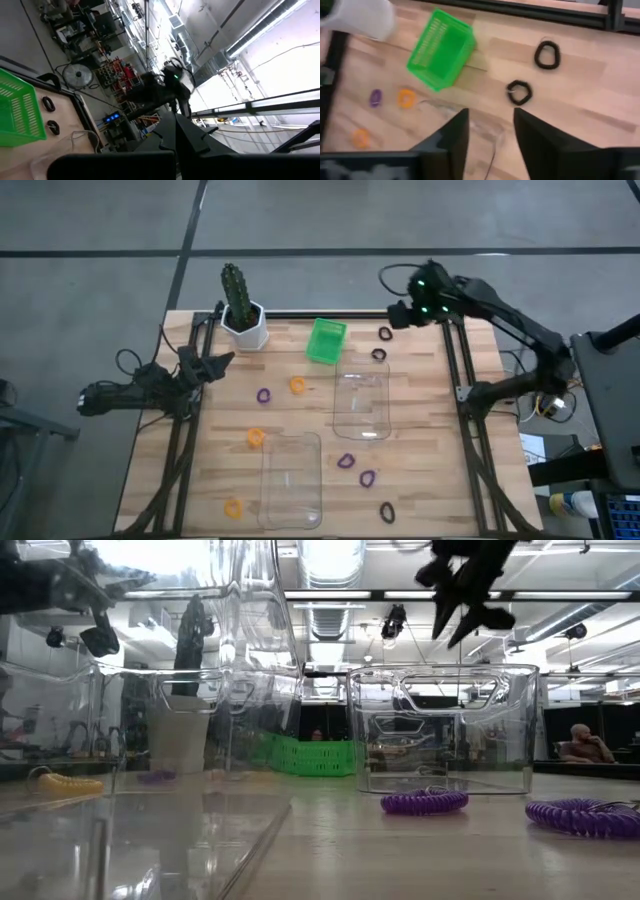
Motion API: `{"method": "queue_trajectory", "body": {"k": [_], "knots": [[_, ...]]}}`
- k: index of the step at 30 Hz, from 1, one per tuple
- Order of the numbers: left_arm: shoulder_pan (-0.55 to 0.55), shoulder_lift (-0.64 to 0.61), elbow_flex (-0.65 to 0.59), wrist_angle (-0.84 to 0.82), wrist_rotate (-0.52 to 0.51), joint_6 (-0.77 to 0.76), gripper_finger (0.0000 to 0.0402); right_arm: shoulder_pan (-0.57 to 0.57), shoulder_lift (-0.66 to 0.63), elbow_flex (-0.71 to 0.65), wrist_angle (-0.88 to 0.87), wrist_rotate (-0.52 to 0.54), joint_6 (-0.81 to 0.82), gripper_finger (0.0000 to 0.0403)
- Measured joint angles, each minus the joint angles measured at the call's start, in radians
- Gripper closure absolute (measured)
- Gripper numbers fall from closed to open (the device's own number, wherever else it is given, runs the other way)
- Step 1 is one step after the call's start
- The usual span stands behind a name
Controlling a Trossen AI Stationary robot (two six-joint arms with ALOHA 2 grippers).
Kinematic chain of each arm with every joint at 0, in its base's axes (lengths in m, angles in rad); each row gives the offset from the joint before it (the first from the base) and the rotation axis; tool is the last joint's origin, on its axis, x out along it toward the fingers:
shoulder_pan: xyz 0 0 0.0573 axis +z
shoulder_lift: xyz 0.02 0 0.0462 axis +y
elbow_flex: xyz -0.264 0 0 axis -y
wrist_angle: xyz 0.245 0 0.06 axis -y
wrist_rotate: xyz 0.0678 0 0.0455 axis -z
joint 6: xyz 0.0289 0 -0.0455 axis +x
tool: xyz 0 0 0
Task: Sort spring keychains
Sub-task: Put the top black spring keychain into the green bin
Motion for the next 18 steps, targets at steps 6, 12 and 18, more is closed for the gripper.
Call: {"method": "queue_trajectory", "body": {"k": [6,12,18], "knots": [[0.000,0.000,0.000,0.000,-0.043,0.000,0.0401,-0.053,0.218,0.058,-0.062,0.000,-0.118,0.0174],[0.000,0.000,0.000,0.000,-0.049,-0.001,0.0401,-0.118,0.395,0.081,-0.063,0.008,-0.201,0.0159],[0.000,0.000,0.000,0.000,-0.049,-0.024,0.0401,-0.177,0.484,0.086,-0.022,0.019,-0.240,0.0171]]}}
